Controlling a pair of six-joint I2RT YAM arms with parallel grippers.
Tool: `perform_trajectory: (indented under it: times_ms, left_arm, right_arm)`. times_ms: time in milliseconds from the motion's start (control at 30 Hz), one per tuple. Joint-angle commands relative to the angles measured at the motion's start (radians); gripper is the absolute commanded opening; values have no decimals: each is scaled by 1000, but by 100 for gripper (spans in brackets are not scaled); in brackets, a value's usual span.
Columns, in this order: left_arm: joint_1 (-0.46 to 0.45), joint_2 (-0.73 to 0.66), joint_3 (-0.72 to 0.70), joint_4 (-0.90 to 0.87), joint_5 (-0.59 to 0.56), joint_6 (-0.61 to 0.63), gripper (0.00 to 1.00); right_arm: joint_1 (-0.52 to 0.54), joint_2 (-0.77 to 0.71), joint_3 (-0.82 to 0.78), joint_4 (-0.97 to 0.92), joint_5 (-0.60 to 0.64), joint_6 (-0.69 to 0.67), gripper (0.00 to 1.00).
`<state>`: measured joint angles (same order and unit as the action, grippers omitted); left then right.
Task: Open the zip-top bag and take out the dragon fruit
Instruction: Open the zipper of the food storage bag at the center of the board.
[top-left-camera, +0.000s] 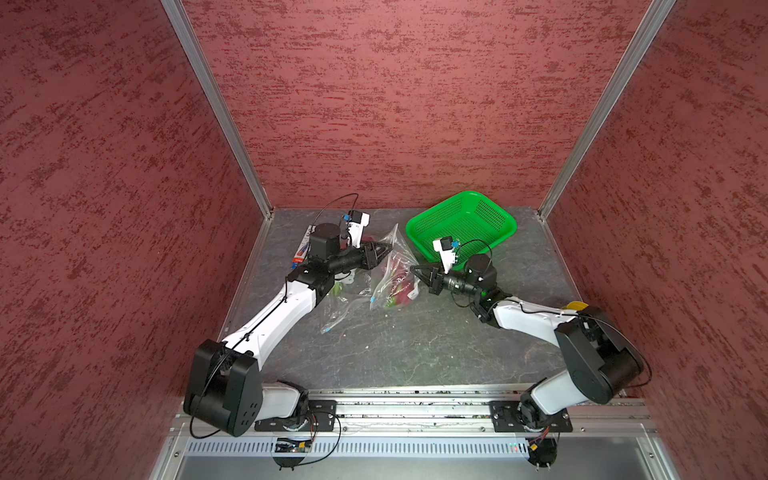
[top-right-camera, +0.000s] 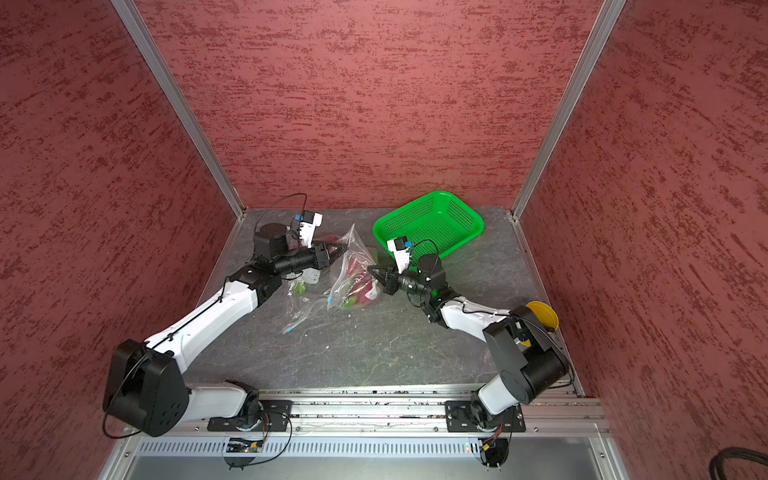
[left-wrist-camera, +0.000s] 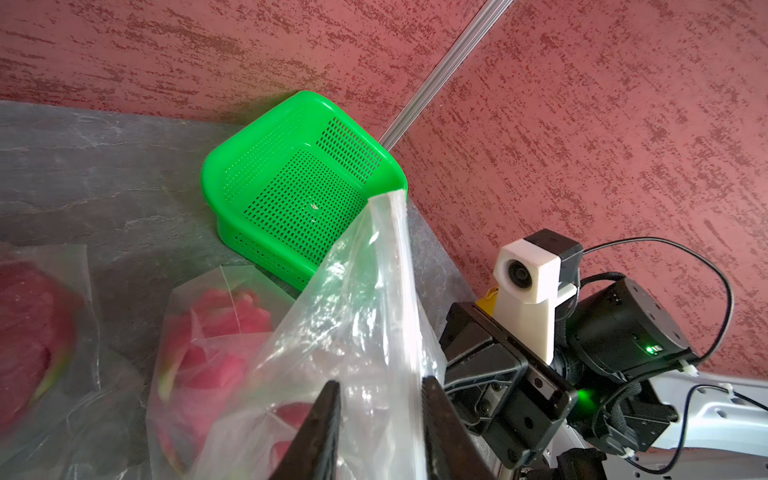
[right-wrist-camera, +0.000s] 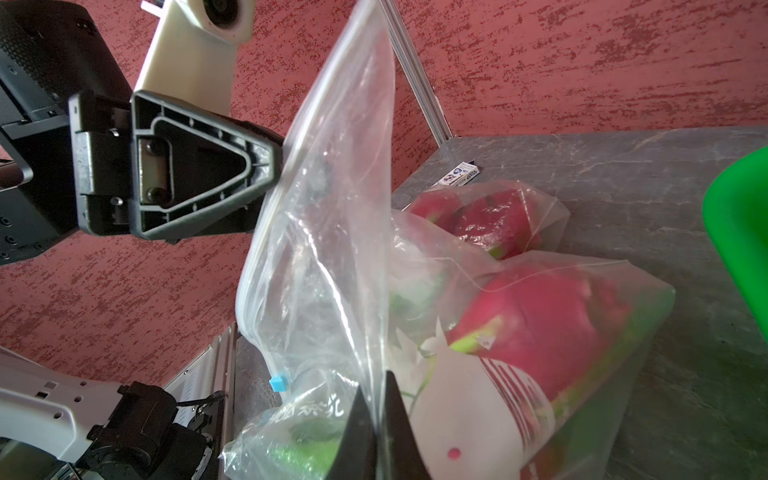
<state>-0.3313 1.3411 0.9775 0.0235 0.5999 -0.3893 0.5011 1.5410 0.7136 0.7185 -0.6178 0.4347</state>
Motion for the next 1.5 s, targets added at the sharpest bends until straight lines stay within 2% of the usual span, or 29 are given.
perform_trajectory:
  times_ms: [0, 267, 367, 567, 700, 800, 900, 1100, 1133, 1267, 1333, 1467]
  left_arm:
    - [-4, 3, 32, -63, -50, 47, 25]
    - [-6, 1, 33, -69, -57, 49, 13]
    - [-6, 9, 29, -39, -21, 33, 13]
    - [-5, 26, 27, 33, 69, -15, 23]
    - [-6, 36, 31, 43, 93, -25, 23]
    - [-5, 47, 33, 39, 102, -25, 17]
    - [-5, 48, 33, 39, 106, -28, 0]
    - [-5, 16, 35, 42, 109, -46, 0]
    - [-6, 8, 34, 43, 108, -53, 0]
    - [-11, -22, 21, 56, 107, -86, 0]
    - [-12, -32, 14, 67, 103, -107, 0]
    - [-18, -43, 9, 84, 73, -154, 0]
  right_arm:
    - [-10, -13, 26, -2, -7, -16, 0]
    - [-10, -12, 26, -1, -7, -16, 0]
    - [-10, -13, 27, -2, -8, -16, 0]
    - [-12, -10, 26, -8, -7, -22, 0]
    - [-10, -6, 26, -9, -5, -25, 0]
    - [-11, -5, 27, -8, -4, -27, 0]
    - [-10, -6, 25, -14, 2, -30, 0]
    - [-21, -4, 46, -56, 30, -28, 0]
    - [-23, -8, 55, -71, 30, -29, 5]
    - [-23, -41, 110, -173, 60, -43, 40]
    - [-22, -67, 142, -230, 79, -52, 52]
    - [-22, -122, 216, -341, 110, -61, 55]
